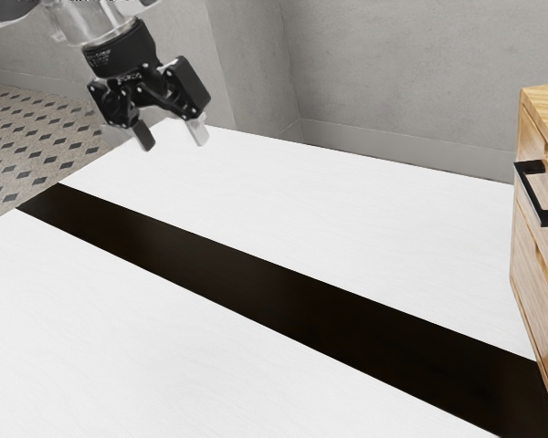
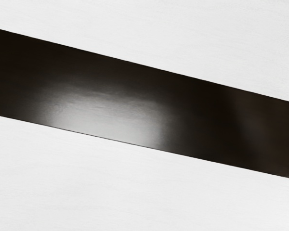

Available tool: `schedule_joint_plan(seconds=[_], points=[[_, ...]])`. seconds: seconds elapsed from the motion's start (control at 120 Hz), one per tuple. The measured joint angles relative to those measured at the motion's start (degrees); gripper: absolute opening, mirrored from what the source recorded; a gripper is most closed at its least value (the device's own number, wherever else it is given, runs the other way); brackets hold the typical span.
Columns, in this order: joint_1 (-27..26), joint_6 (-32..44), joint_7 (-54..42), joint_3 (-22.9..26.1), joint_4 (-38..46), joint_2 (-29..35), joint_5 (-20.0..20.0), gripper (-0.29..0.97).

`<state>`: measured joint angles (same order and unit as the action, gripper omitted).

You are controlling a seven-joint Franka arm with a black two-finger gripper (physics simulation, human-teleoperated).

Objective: Pull the drawer handle with one arm to open the drawer

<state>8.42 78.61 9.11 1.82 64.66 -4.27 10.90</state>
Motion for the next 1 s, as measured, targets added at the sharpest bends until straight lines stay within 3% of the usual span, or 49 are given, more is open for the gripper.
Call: schedule_joint_plan(seconds=[0.175, 0.275, 0.4, 0.517, 0.608, 0.817, 1.0], points=[[-0.7, 14.2, 6.6, 0.2, 6.7, -0.9, 11.9, 0.68], [-0.8, 20.5, 11.1, 0.8, 7.3, -2.4, 15.0, 0.68], [-0.9, 25.1, 16.2, 6.1, 11.7, -0.7, 17.8, 0.68], [-5.2, 28.6, 20.7, 7.8, 12.3, -2.2, 19.5, 0.67], [-5.2, 31.0, 23.7, 8.0, 12.1, -4.6, 20.1, 0.61], [-11.5, 33.8, 29.4, 8.0, 4.5, -10.8, 20.6, 0.49], [-13.4, 35.7, 33.3, 7.5, 0.6, -15.4, 19.8, 0.45]])
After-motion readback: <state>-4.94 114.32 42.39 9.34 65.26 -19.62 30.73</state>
